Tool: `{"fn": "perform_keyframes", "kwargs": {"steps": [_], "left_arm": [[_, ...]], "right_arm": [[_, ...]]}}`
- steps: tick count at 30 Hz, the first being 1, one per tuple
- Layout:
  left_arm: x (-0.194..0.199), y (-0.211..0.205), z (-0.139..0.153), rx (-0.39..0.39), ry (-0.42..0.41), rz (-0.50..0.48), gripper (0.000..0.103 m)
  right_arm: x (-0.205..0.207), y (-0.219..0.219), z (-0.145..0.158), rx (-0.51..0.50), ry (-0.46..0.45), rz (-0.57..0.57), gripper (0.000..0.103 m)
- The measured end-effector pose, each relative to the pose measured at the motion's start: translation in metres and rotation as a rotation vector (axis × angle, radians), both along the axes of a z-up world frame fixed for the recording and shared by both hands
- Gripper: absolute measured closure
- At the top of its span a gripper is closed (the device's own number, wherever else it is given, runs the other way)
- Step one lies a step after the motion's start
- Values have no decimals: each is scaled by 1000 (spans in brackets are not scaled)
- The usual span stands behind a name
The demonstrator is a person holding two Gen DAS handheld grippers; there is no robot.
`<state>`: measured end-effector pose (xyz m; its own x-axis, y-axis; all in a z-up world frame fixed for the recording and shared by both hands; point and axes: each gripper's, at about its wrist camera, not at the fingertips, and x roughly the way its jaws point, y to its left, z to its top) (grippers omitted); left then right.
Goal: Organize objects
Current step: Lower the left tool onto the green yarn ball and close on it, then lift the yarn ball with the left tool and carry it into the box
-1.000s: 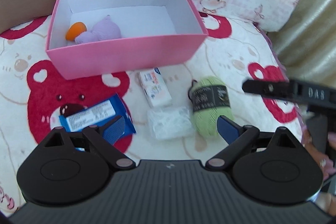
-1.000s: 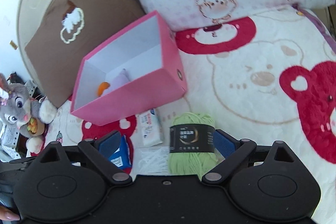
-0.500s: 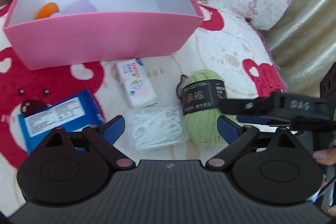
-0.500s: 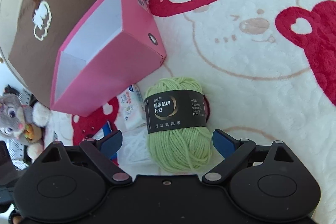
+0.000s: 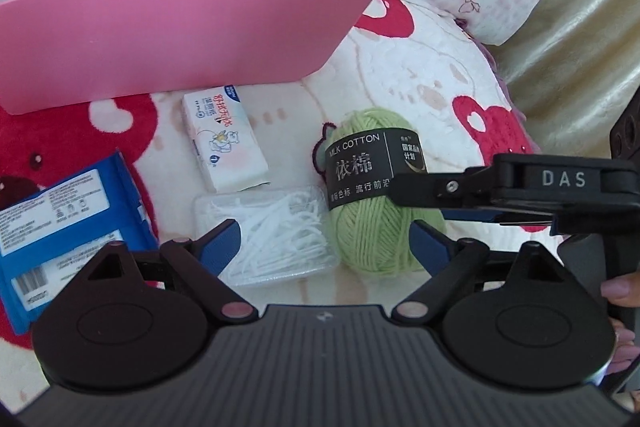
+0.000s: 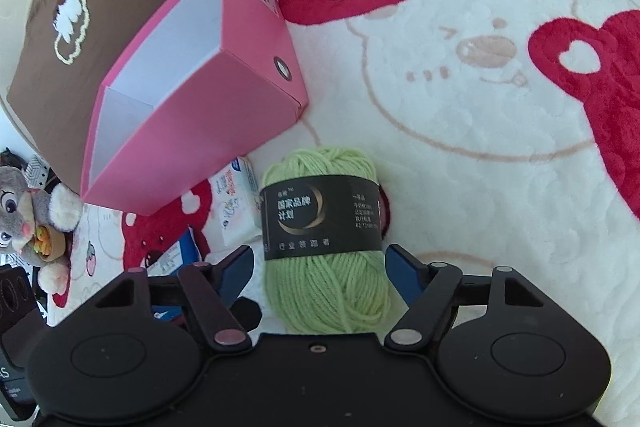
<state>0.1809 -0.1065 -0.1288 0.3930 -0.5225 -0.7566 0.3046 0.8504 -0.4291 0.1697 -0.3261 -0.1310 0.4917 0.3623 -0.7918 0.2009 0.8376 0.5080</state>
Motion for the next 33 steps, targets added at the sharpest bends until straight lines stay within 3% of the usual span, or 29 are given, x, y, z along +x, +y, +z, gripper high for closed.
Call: {"fn": "perform_keyframes", "kwargs": {"steps": [6,10,17,22,29,33], "left_arm": [[-14,-16,3,-20,-66,-50,16],[-19,-23,5,13,-131,-69,32],[-12,-16,-10,-83,-58,-74,50],[-13,-20,-15,-92,-61,-87,53],[-19,-23,-5,-88,-86,-120,55],[-22,-20,1,-112,-113,-116,55]], "right_arm": [[0,10,-12,-18,41,4,28],[-1,10,-14,-19,38,-6,31],[-2,12,-14,-7,33,11,41],[0,11,-19,-6,47,3,42],[-6,29,-5,-65,-15,87,43],[-8,26,1,-46,-36,91,43]]}}
